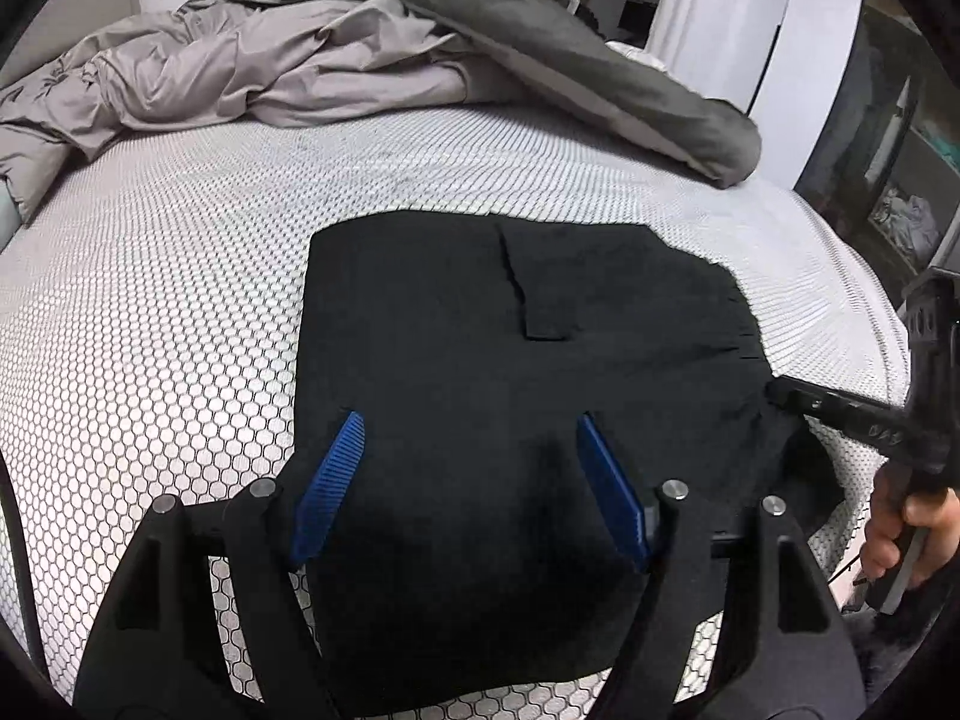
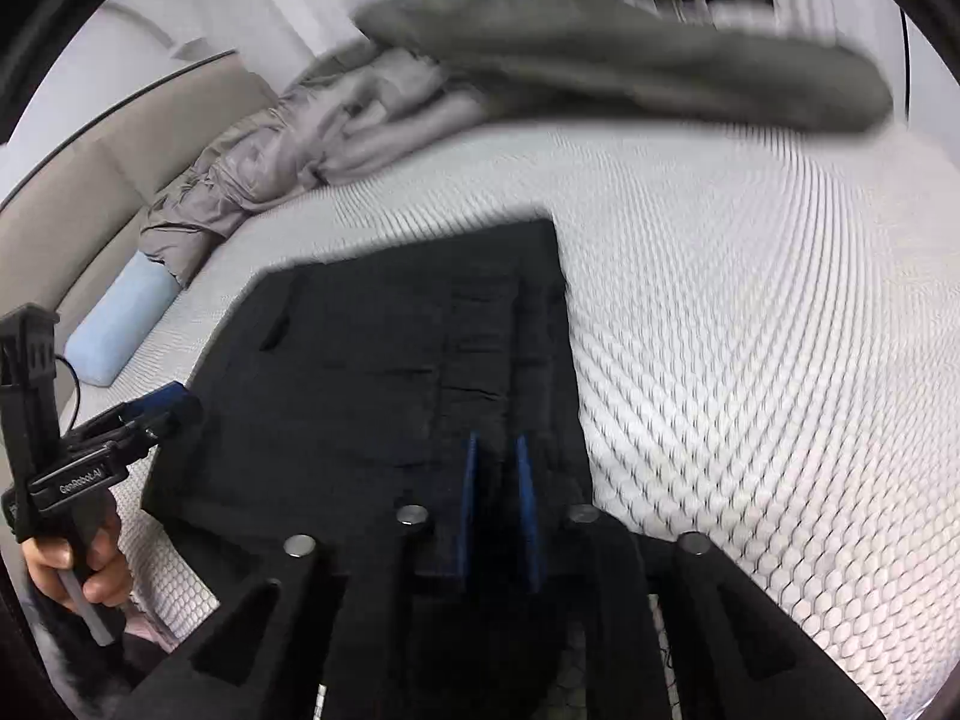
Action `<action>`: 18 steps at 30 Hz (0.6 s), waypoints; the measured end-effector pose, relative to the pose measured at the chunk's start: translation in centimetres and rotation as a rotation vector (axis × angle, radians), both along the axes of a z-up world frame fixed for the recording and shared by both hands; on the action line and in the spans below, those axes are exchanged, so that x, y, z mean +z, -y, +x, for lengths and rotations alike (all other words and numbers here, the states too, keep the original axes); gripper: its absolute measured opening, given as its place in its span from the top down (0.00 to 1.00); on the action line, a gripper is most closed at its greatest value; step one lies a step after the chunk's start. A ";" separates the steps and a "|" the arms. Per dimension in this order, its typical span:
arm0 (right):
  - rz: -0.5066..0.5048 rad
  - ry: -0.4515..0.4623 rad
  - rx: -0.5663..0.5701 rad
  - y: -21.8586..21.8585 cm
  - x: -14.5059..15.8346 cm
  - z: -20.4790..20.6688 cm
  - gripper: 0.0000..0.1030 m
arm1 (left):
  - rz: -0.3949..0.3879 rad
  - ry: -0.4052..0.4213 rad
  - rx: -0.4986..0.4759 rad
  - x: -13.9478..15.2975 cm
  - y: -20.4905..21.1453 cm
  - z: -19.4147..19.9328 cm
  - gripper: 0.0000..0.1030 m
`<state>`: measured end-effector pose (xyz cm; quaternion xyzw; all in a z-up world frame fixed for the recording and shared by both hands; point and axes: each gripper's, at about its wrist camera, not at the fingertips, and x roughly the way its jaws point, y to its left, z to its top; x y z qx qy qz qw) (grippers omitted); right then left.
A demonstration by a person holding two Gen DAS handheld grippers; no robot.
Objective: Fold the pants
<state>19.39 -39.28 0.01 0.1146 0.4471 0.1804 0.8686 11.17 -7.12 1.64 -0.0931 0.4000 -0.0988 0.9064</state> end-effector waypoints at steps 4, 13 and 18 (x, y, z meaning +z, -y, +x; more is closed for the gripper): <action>0.194 -0.004 -0.036 3.2 0.3 -0.6 0.51 | 0.021 0.005 -0.011 0.0 0.1 0.2 0.32; 0.252 -0.067 0.018 3.5 -0.8 0.1 0.51 | 0.072 0.002 -0.030 -0.7 0.7 0.0 0.32; 0.330 -0.027 0.089 3.3 0.8 -0.6 0.51 | 0.081 0.002 -0.047 -0.8 0.7 -0.4 0.32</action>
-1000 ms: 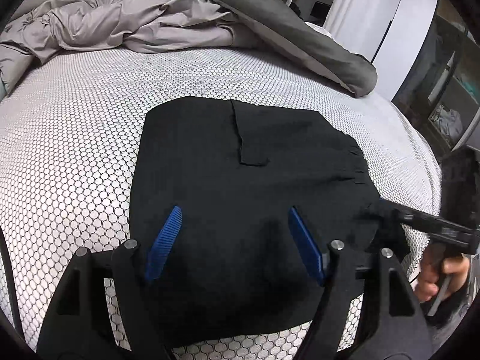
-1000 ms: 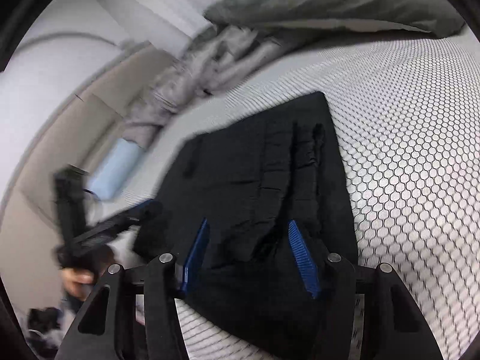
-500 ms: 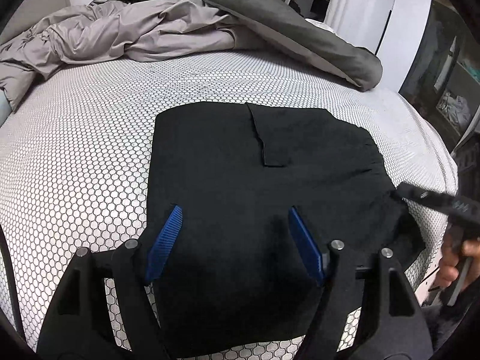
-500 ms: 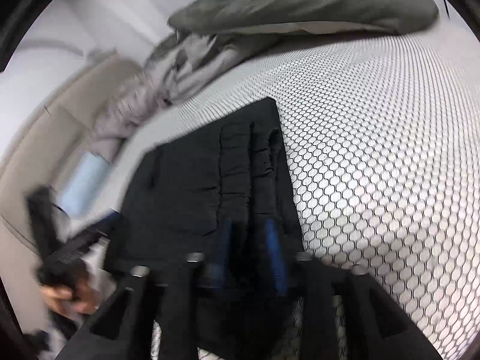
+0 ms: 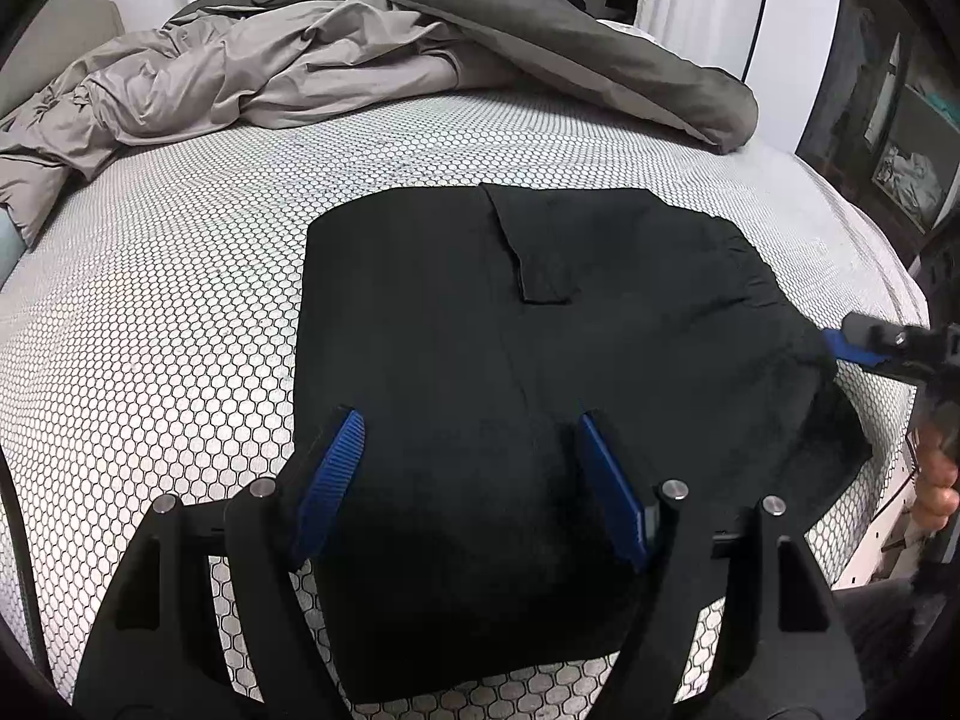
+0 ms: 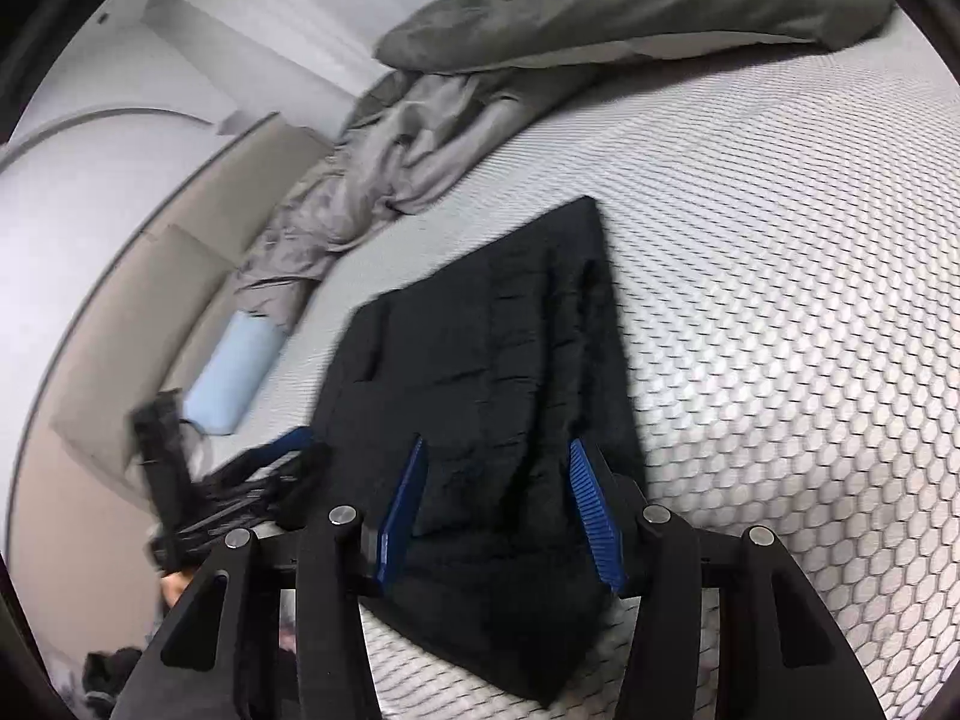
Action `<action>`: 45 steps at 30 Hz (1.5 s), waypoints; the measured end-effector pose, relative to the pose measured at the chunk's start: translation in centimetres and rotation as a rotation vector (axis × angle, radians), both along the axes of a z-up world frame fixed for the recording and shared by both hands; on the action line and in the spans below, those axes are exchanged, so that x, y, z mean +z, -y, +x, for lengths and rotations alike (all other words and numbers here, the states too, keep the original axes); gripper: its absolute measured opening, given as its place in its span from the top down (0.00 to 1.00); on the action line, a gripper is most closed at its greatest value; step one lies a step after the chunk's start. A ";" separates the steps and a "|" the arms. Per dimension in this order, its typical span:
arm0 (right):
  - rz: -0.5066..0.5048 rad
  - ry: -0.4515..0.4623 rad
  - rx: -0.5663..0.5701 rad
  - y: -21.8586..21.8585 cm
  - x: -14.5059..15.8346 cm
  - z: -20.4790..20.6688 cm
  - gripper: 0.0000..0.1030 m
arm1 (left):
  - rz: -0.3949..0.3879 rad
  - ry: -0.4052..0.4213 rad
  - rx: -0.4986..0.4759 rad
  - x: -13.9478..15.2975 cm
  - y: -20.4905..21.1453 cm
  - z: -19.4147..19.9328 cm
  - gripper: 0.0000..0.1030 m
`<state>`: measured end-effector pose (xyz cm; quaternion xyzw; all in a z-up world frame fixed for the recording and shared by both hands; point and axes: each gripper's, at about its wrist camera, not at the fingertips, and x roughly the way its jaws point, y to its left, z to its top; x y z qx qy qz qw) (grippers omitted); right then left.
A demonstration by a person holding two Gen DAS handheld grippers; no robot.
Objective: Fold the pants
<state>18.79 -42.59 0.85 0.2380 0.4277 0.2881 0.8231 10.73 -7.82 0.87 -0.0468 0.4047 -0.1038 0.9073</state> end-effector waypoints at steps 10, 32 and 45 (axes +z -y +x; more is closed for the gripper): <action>-0.028 -0.067 0.021 -2.1 -2.9 3.0 0.82 | 0.004 -0.004 -0.015 -0.2 -0.1 -0.1 0.32; -0.117 -0.031 -0.067 2.2 -1.9 -1.0 0.55 | -0.208 -0.169 -0.031 -2.4 -5.3 -0.4 0.53; -0.340 0.196 -0.048 -3.7 2.9 -1.8 0.61 | 0.109 0.095 -0.117 2.3 -0.6 -5.9 0.41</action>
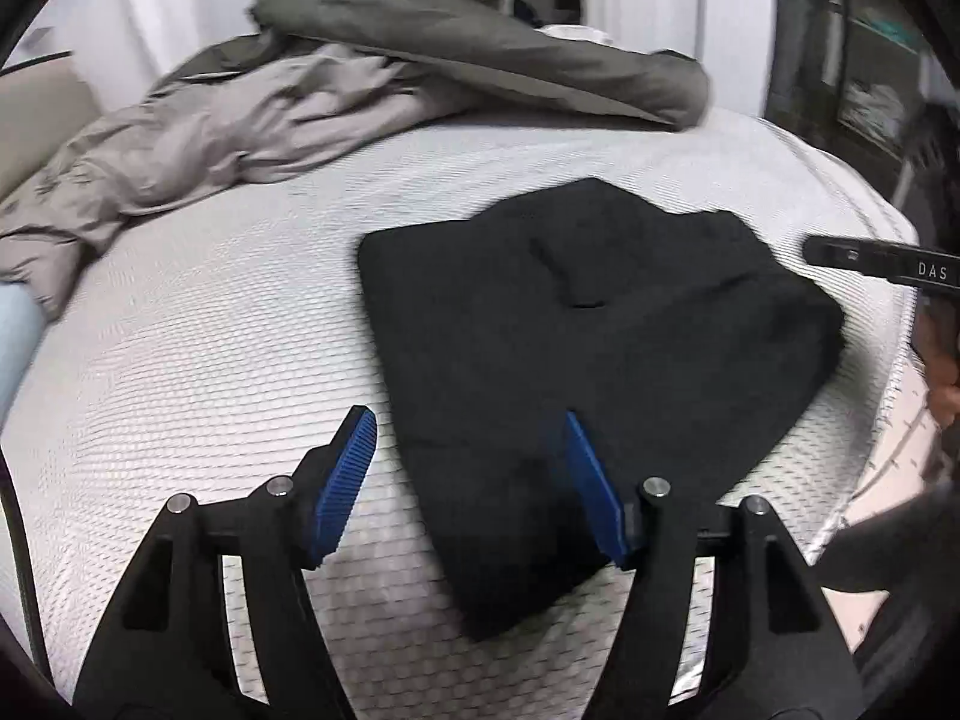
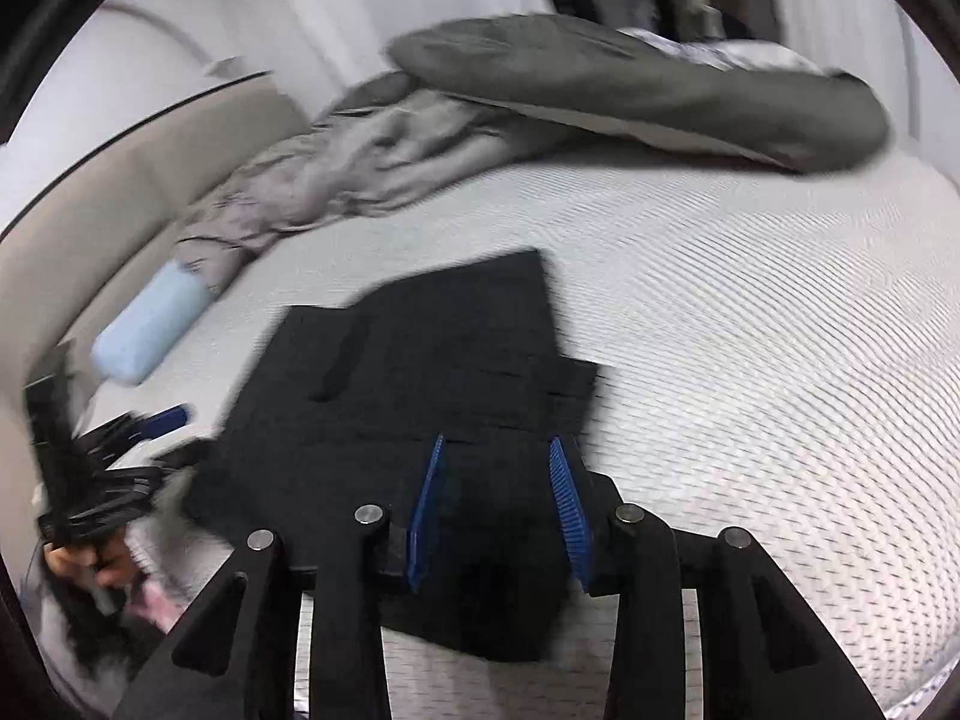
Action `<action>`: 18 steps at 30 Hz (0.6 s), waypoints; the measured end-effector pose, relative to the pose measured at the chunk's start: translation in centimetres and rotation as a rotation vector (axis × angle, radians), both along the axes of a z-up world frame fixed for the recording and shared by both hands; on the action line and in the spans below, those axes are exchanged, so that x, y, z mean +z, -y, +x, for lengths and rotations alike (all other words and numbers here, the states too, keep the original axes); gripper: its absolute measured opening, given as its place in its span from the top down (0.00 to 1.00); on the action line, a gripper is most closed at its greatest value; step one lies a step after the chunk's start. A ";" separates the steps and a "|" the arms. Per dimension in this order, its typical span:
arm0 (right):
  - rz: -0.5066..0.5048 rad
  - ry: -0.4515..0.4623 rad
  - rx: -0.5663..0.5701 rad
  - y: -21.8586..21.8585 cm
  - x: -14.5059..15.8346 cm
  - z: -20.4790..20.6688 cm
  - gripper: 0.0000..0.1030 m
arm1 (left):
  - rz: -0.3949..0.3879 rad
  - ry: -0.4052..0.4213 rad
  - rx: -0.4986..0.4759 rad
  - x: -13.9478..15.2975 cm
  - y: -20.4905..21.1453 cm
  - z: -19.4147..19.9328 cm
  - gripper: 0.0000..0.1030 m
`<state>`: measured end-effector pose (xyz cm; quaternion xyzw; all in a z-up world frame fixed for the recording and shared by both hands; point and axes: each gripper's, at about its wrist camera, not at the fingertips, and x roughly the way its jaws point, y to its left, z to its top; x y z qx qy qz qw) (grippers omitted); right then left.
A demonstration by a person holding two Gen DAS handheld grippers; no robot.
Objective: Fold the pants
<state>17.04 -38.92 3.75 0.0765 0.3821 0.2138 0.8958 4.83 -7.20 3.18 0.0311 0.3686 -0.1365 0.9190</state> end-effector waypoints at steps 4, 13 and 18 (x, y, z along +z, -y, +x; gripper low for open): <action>-0.032 0.000 0.161 -6.5 -1.0 0.7 0.55 | -0.028 -0.047 -0.119 -1.0 3.8 2.1 0.41; -0.434 0.056 0.190 -7.7 -5.2 0.0 0.58 | -0.020 -0.085 -0.230 -3.4 3.7 2.2 0.37; -0.379 0.058 0.170 -4.2 -3.9 -1.5 0.58 | -0.003 -0.086 -0.200 -2.9 3.7 1.7 0.37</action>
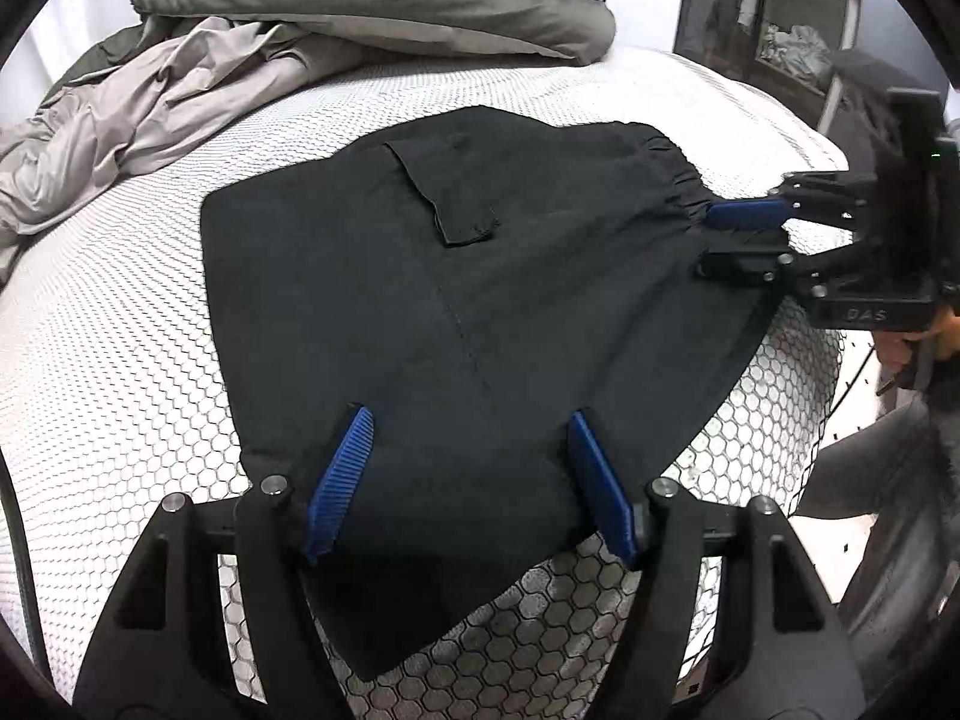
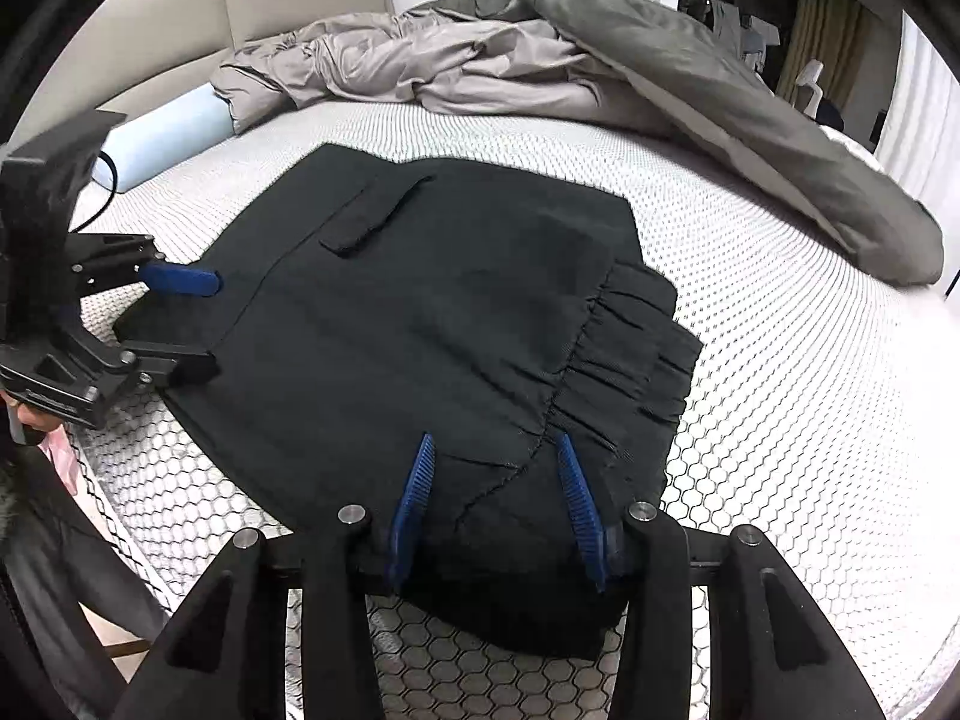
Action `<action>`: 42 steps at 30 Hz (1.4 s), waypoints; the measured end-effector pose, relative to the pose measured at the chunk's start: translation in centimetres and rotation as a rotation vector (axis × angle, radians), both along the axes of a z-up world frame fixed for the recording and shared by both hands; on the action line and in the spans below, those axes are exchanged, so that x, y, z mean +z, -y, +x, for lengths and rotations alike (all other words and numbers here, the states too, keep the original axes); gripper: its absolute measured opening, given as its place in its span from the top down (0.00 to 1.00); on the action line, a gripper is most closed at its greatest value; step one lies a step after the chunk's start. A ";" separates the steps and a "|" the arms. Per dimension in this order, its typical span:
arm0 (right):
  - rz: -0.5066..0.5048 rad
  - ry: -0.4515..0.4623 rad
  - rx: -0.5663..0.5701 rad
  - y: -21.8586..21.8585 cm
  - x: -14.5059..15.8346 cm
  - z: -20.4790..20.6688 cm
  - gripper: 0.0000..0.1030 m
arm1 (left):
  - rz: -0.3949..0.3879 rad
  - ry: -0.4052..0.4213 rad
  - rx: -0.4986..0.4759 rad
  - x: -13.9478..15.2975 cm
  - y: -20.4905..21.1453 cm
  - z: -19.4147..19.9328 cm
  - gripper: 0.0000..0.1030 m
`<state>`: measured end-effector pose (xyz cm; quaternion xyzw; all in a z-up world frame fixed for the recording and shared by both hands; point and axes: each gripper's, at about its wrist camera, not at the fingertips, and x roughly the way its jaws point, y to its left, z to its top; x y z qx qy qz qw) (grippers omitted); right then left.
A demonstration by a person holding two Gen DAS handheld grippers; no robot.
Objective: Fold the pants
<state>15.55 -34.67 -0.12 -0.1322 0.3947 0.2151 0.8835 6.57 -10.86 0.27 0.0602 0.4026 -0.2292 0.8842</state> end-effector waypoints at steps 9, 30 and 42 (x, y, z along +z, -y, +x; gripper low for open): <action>0.119 -0.075 0.027 -5.4 -0.7 3.8 0.58 | -0.004 0.018 0.027 -0.2 1.6 2.9 0.39; 0.015 -0.080 0.016 -8.2 -1.3 5.4 0.62 | -0.054 -0.037 0.062 0.0 -1.5 6.1 0.60; 0.082 -0.046 -0.045 -3.4 2.9 4.5 0.60 | -0.100 0.025 0.138 3.3 -3.6 5.0 0.67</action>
